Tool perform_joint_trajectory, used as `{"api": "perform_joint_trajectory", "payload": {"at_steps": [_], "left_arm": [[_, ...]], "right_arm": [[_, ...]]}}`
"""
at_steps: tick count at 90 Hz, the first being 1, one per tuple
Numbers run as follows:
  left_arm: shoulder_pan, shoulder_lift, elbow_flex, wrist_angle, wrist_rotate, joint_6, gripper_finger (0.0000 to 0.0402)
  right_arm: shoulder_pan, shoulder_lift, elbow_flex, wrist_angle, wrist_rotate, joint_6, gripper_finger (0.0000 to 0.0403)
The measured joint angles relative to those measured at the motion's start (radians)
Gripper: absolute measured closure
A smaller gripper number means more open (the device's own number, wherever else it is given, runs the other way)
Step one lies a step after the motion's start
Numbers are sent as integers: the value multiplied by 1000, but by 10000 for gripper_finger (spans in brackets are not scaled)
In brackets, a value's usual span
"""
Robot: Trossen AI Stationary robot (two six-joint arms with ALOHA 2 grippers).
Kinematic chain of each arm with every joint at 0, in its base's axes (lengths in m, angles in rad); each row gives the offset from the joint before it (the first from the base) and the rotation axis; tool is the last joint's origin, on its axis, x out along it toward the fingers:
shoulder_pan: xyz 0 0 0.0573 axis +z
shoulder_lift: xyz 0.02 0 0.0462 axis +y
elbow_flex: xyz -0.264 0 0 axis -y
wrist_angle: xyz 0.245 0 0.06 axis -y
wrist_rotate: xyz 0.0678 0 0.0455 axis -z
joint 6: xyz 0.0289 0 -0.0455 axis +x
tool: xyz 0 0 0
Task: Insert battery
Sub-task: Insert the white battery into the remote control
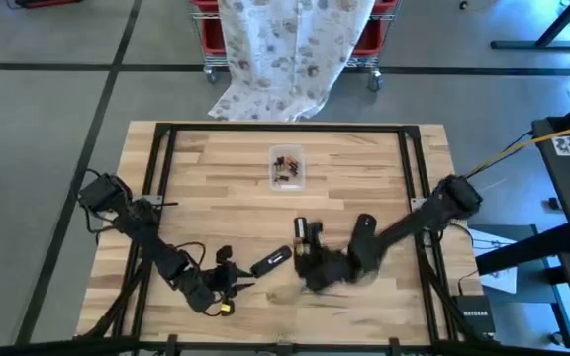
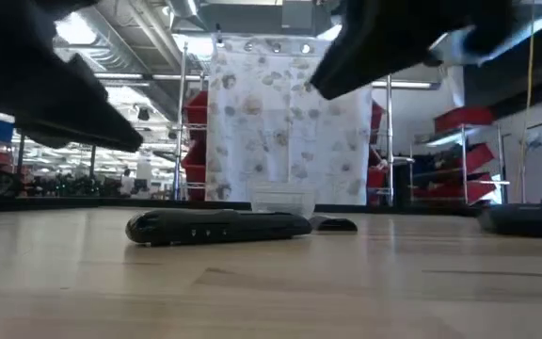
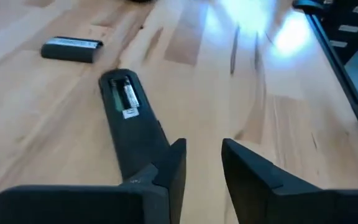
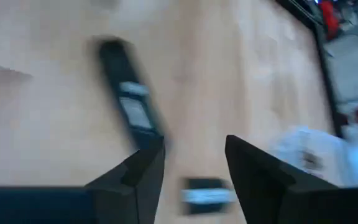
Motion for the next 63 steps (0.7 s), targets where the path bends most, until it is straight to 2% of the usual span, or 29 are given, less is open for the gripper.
{"api": "perform_joint_trajectory", "payload": {"at_steps": [5,11,21,32,42,63], "left_arm": [[-2,0,0,-2,-15,8,315],[1,0,0,-3,-19,33,315],[15,0,0,-5,-20,65,315],[27,0,0,-30,-20,78,315],[36,0,0,-67,-19,68,315],[66,0,0,-116,-19,54,315]], "right_arm": [[-84,-25,0,13,-47,-63,247],[-204,-43,0,57,-164,-97,247],[-410,-25,0,91,-364,-58,247],[-584,26,-1,112,-513,1,247],[-666,87,-1,165,-630,2,246],[-704,174,-1,243,-661,4,246]]}}
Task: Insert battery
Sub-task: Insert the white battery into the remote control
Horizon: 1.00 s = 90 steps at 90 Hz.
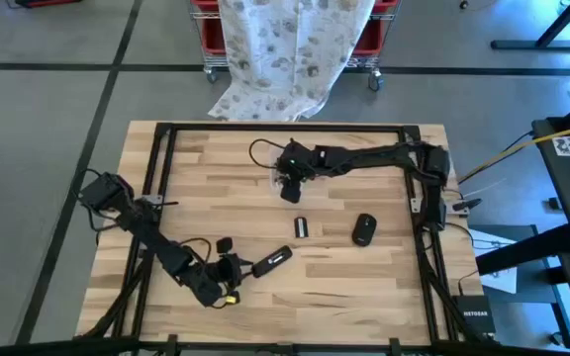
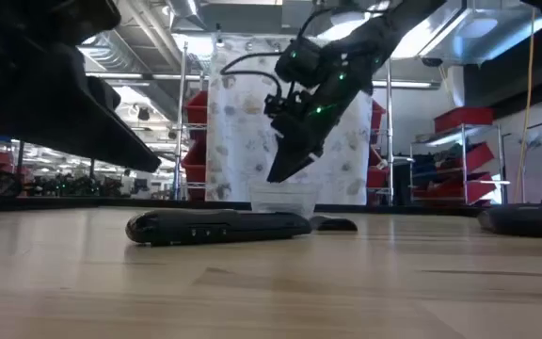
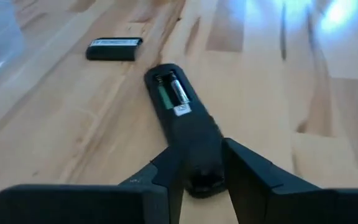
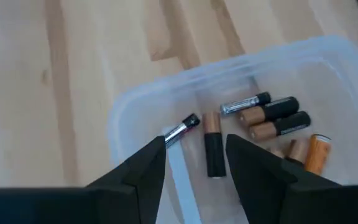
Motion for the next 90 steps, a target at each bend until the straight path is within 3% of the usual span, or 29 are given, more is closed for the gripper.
{"api": "perform_joint_trajectory", "payload": {"at_steps": [21,40,56,90], "left_arm": [[16,0,0,-15,6,-7,315],[11,0,0,-16,35,-33,315],[-2,0,0,-17,38,-49,315],[-35,0,0,-19,35,-79,315]], "right_arm": [[3,111,127,-78,-63,35,246],[3,248,350,-309,-49,53,246],[3,284,394,-350,-12,67,246],[21,219,393,-398,-11,-379,246]]}}
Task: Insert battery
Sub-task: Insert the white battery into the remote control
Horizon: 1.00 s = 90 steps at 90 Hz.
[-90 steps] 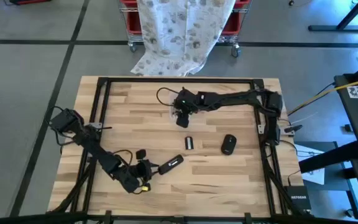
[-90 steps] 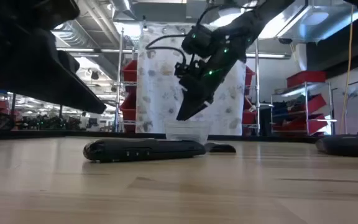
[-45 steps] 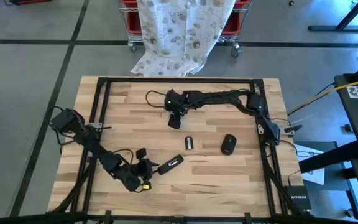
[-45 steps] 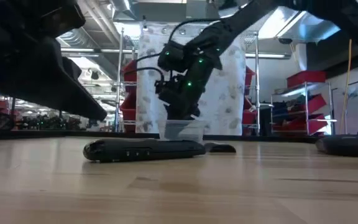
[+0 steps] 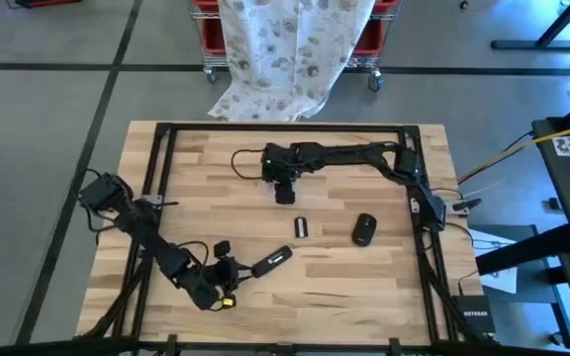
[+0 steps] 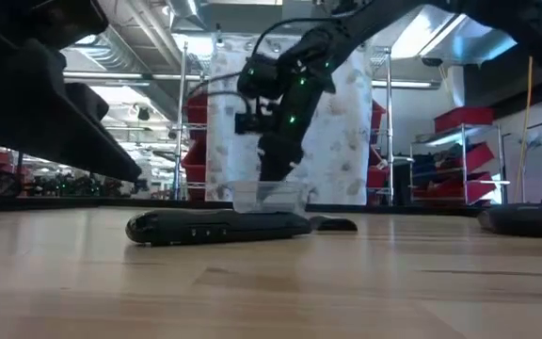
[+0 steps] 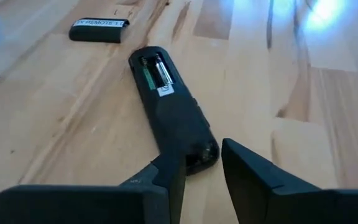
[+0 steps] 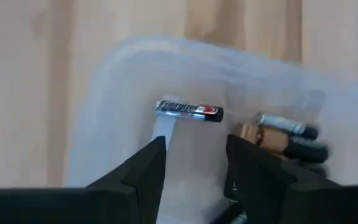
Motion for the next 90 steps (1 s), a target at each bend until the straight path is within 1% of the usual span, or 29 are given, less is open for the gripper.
{"api": "perform_joint_trajectory", "payload": {"at_steps": [10,20,25,36,43,49,64,75,90], "left_arm": [[0,0,0,0,-1,4,315],[0,0,0,1,-1,2,315],[0,0,0,1,-1,2,315],[-1,0,0,-1,-1,5,315],[0,0,0,-1,-1,17,315],[2,0,0,-4,-1,24,315],[2,0,0,-4,-6,25,315],[2,0,0,-3,-8,25,315],[2,0,0,-2,-8,25,315]], "right_arm": [[7,-1,0,-2,24,-160,246],[10,2,0,-24,86,-278,246],[9,4,0,-54,84,-321,246],[9,6,0,-67,37,-398,246],[15,6,0,-49,29,-403,246],[16,6,0,-15,22,-344,246],[7,6,0,84,2,-38,246],[0,12,0,90,-43,56,246],[-19,42,-1,149,-73,254,246]]}}
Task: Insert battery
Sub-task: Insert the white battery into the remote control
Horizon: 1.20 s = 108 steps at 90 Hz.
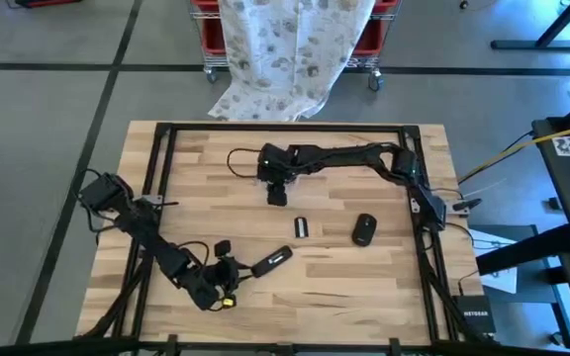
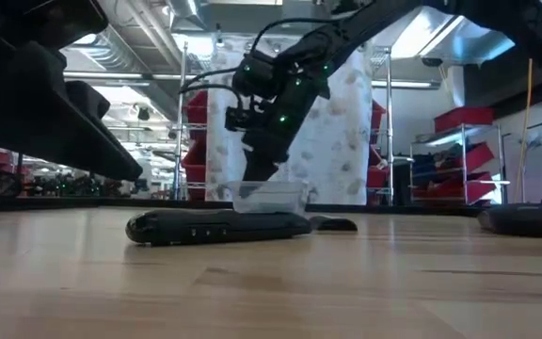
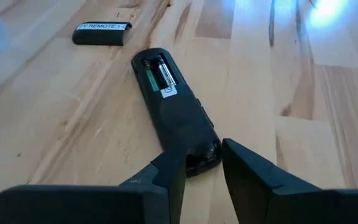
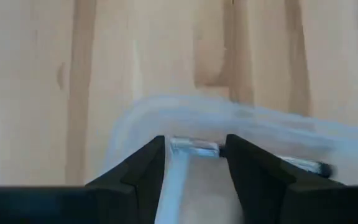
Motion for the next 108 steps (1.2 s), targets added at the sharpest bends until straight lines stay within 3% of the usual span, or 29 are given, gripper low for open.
{"api": "perform_joint_trajectory", "payload": {"at_steps": [31,47,66,87,108], "left_arm": [[0,0,0,4,0,-13,315],[0,0,0,4,0,-21,315],[-2,0,0,-1,0,-21,315],[-9,0,0,-3,0,-27,315],[-14,0,0,-4,0,-30,315]], "right_arm": [[3,30,0,4,56,74,246],[0,25,24,-142,141,29,246],[2,18,103,-280,137,29,246],[1,16,156,-446,140,173,246],[-6,16,110,-451,169,216,246]]}}
